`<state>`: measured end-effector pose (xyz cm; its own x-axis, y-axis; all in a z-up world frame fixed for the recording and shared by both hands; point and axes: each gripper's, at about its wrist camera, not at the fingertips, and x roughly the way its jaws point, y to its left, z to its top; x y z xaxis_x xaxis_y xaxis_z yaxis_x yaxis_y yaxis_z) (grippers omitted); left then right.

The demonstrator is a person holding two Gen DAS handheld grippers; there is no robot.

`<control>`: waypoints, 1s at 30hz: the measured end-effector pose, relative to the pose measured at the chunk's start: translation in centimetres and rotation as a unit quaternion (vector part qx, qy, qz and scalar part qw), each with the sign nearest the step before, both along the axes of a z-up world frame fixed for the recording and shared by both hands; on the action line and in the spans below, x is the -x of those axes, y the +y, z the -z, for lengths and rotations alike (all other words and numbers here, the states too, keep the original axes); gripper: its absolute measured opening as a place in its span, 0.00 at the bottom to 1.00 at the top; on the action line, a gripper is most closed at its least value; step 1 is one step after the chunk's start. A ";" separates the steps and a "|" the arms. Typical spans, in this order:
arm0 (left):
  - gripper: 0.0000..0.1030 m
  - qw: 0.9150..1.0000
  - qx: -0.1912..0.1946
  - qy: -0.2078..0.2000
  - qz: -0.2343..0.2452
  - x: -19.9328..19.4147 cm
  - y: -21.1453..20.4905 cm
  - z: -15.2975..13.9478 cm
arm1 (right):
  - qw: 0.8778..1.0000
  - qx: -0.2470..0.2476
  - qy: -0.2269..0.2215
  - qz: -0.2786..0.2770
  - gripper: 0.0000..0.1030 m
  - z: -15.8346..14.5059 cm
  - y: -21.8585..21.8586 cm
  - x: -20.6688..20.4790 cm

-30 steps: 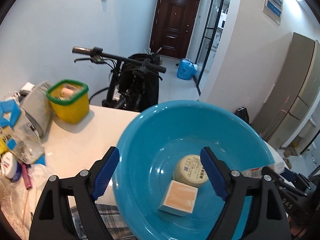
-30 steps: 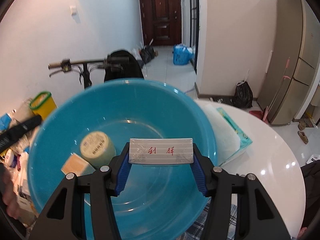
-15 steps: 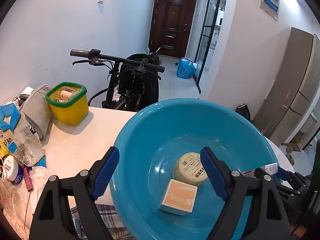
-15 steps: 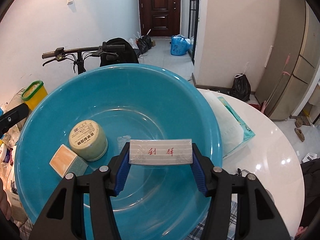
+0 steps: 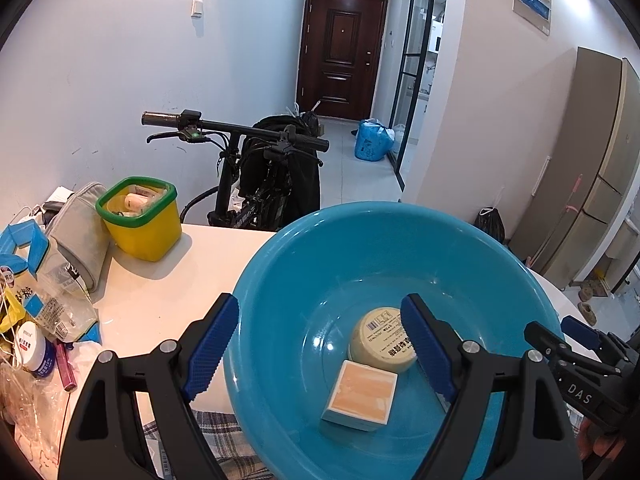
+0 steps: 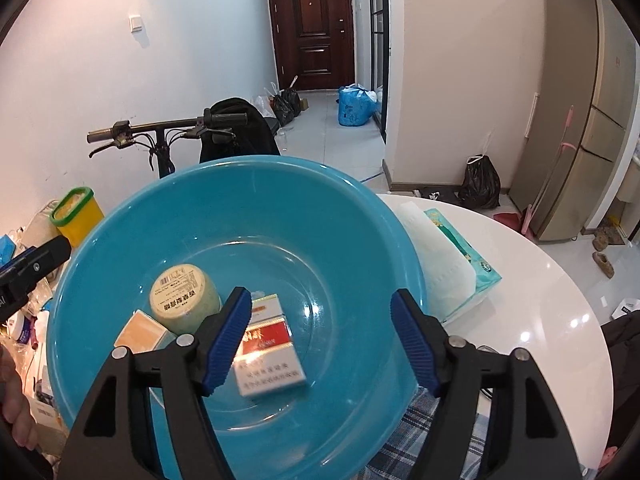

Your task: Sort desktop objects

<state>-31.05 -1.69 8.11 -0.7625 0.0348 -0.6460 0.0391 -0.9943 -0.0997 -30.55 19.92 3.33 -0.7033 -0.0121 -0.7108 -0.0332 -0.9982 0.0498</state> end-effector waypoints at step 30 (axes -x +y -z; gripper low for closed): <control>0.83 0.998 0.004 0.061 0.007 -3.0 -0.1 -4.2 | 0.998 -0.004 0.054 -0.009 0.69 -3.6 -1.4 -2.2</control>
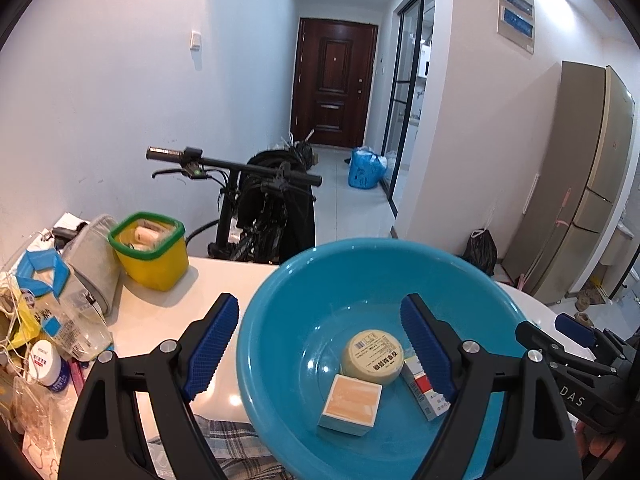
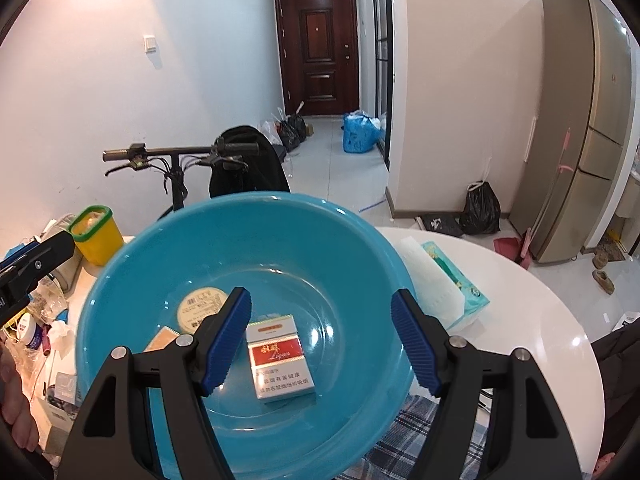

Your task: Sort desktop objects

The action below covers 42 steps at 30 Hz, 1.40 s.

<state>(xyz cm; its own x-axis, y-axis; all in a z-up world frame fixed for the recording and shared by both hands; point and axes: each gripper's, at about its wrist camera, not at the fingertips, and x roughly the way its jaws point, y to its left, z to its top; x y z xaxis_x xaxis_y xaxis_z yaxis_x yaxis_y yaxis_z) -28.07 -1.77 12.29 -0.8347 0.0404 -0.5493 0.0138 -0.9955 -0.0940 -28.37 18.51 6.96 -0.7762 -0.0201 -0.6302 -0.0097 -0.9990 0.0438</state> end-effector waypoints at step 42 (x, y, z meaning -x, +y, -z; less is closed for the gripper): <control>1.00 0.969 0.000 0.243 0.037 -18.5 -0.5 -13.3 | 0.971 0.019 0.237 -0.006 1.00 -12.4 -1.5 -13.2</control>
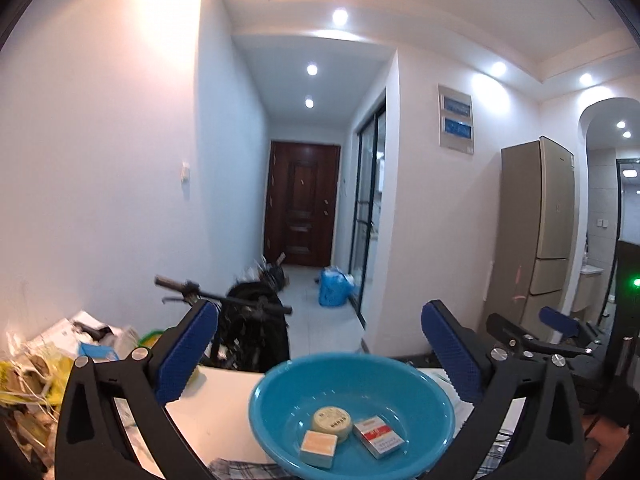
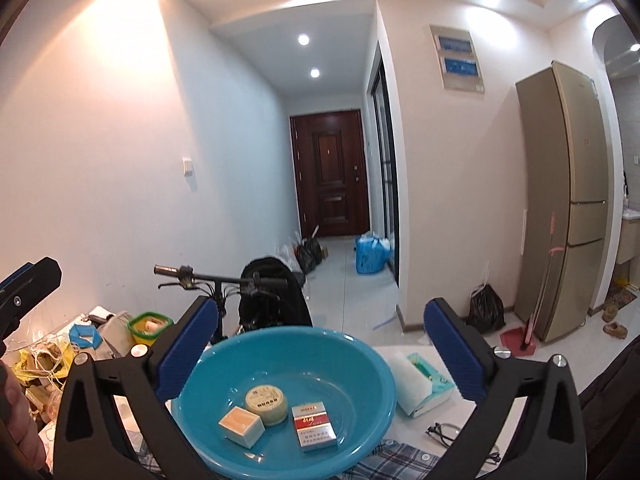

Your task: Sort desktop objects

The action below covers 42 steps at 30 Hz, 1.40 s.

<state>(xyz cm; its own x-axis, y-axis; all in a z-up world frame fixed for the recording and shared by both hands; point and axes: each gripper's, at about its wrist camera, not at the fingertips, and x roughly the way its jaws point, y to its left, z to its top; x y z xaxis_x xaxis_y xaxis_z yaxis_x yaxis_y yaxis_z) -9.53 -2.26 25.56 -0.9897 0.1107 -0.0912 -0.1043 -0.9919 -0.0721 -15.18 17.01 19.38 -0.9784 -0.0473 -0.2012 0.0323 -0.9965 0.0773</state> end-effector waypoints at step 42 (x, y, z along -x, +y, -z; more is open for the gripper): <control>1.00 0.980 -0.016 0.193 0.049 -17.1 -0.5 -3.0 | 0.975 0.003 0.220 -0.006 1.00 -4.6 -0.6 -16.5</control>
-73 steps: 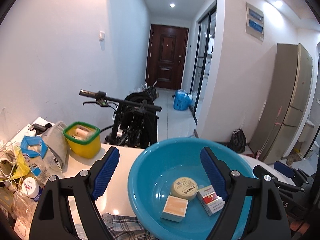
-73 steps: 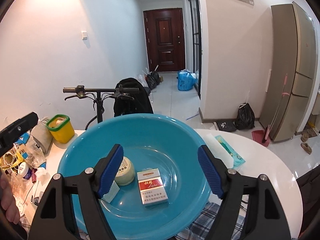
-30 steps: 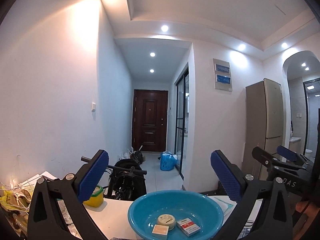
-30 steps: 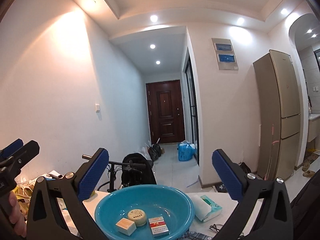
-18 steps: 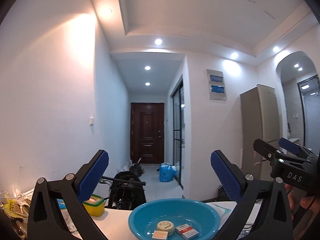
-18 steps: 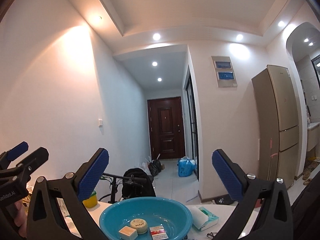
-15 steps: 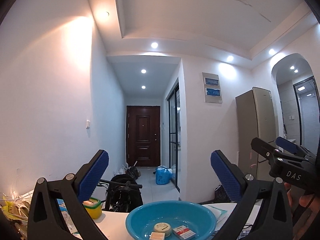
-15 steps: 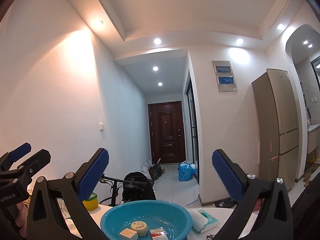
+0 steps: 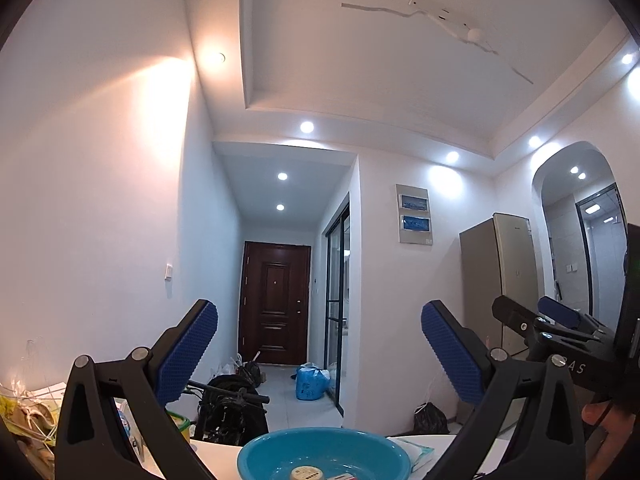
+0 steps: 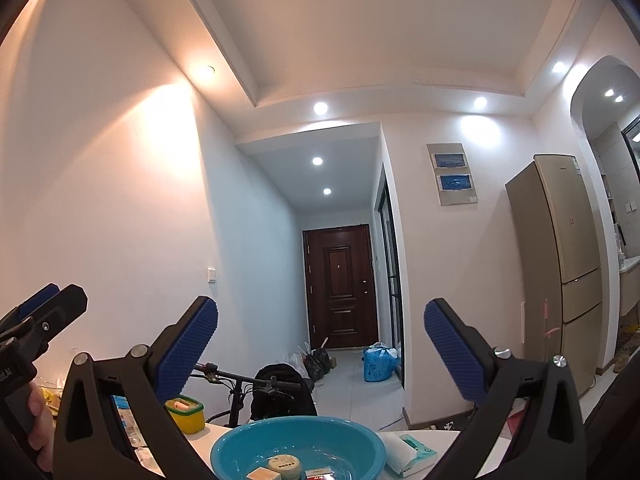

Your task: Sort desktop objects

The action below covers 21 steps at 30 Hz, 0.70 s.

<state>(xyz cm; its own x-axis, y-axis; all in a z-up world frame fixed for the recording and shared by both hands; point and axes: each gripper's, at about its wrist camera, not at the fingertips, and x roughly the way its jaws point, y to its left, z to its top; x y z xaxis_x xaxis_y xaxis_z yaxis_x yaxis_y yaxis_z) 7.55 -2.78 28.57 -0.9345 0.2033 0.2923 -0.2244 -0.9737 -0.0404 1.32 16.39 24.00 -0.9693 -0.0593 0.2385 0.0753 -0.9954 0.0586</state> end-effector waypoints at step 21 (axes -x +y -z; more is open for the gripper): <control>1.00 0.999 0.029 0.015 0.003 -6.1 0.9 -1.3 | 0.999 0.023 0.022 -0.038 1.00 -0.7 1.4 -5.5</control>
